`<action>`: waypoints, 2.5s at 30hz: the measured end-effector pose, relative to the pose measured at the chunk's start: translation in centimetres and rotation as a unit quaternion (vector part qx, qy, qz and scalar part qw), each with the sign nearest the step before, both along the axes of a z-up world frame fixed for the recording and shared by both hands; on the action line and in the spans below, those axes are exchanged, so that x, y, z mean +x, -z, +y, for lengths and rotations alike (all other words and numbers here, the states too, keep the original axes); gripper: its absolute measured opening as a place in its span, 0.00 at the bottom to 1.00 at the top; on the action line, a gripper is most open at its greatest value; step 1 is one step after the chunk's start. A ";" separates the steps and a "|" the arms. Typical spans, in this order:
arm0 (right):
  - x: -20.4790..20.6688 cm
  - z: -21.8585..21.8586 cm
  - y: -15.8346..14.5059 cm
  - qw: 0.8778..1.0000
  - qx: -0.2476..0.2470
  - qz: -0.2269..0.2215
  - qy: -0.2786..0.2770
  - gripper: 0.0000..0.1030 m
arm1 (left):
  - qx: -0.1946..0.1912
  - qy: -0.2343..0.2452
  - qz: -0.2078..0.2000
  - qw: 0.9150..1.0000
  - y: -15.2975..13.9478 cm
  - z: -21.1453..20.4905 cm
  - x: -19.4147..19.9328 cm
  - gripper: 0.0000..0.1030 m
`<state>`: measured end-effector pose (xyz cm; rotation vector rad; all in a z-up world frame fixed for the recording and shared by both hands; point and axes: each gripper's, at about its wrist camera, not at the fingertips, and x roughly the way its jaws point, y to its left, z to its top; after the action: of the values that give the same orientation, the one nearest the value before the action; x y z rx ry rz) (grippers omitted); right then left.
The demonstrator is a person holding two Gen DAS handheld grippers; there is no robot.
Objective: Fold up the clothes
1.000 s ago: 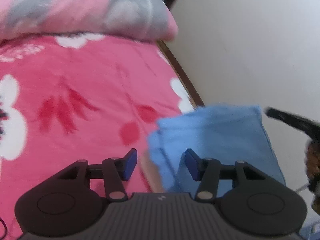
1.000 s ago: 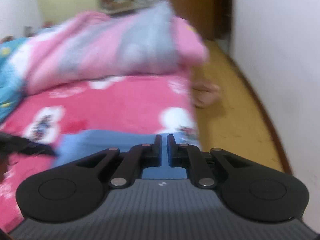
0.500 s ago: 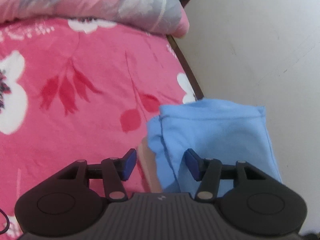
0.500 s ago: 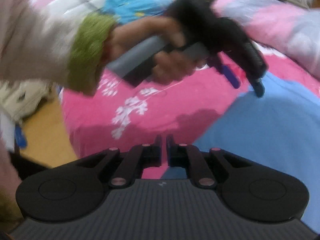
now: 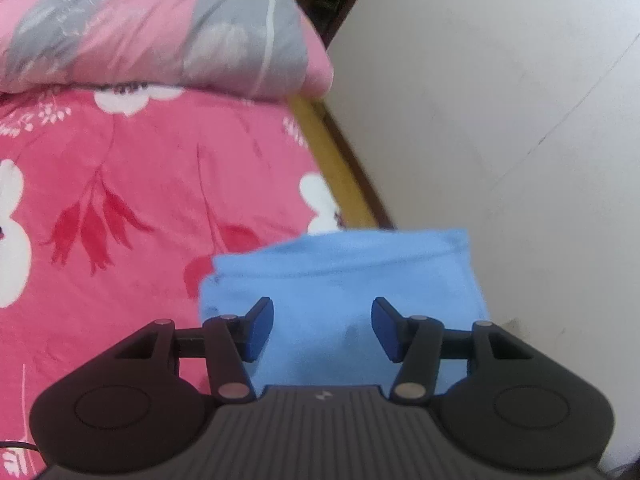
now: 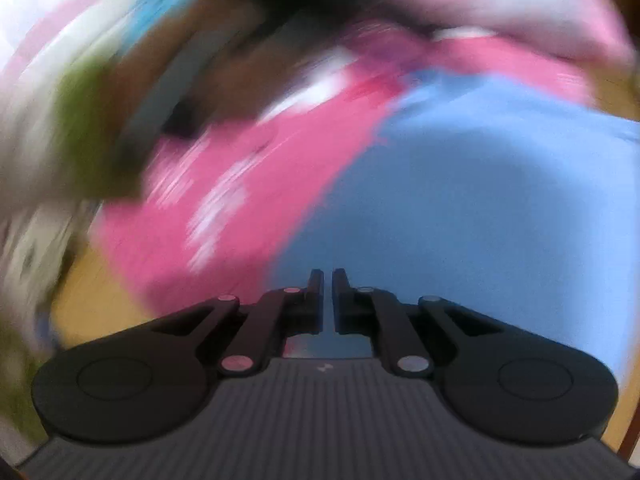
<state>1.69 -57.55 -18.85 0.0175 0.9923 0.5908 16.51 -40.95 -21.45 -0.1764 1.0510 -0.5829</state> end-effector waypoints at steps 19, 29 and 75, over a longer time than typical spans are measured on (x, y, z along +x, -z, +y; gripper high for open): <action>11.2 -7.5 0.3 0.983 -0.006 -0.107 0.149 0.05 | 0.119 0.001 0.049 0.992 1.3 -3.8 1.7 0.58; 13.8 -11.6 1.2 0.961 -0.028 -0.113 0.252 0.05 | 0.147 0.001 0.056 0.988 1.1 -4.7 1.6 0.58; -5.3 -13.5 5.1 0.974 -0.080 0.049 0.208 0.06 | 0.102 0.129 0.044 0.985 0.9 -1.4 -16.3 0.56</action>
<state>-3.64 -71.10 -23.93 0.1108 1.0911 0.1250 0.22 -42.39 -22.36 0.1161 1.2217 -0.6998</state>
